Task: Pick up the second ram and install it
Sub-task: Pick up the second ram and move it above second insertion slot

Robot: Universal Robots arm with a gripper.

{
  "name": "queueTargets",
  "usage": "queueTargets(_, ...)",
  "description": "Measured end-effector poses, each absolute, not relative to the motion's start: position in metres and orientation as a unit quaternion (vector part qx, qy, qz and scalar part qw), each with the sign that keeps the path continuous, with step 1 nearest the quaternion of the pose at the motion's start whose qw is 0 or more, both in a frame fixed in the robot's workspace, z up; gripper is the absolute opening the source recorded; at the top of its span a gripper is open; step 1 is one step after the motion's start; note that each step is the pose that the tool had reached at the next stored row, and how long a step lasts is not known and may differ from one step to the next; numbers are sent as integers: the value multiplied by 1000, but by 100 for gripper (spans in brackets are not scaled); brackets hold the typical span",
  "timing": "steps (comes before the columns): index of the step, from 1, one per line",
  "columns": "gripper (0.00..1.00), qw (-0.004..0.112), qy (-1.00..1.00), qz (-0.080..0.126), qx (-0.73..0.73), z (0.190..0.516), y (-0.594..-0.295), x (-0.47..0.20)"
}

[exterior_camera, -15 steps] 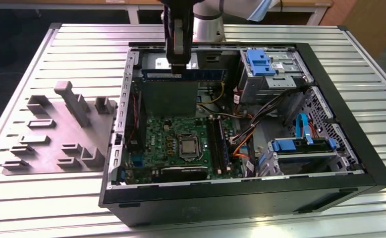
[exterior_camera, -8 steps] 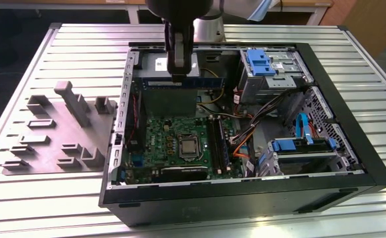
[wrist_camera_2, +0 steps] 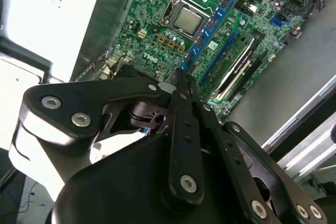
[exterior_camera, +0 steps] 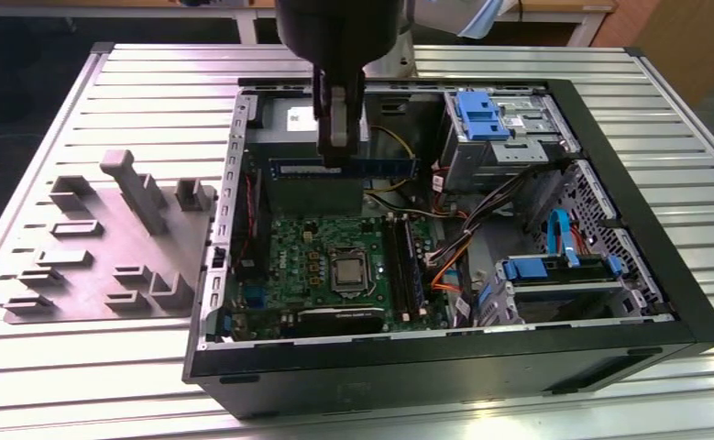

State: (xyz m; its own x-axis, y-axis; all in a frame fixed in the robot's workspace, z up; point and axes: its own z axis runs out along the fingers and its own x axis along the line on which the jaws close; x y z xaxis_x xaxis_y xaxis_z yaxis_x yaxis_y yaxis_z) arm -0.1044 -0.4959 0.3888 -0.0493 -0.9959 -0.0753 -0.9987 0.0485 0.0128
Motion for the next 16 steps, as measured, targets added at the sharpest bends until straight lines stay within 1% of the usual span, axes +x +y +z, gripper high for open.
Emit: queueTargets(16,11,22,724,32,-689,360,-498,-93)
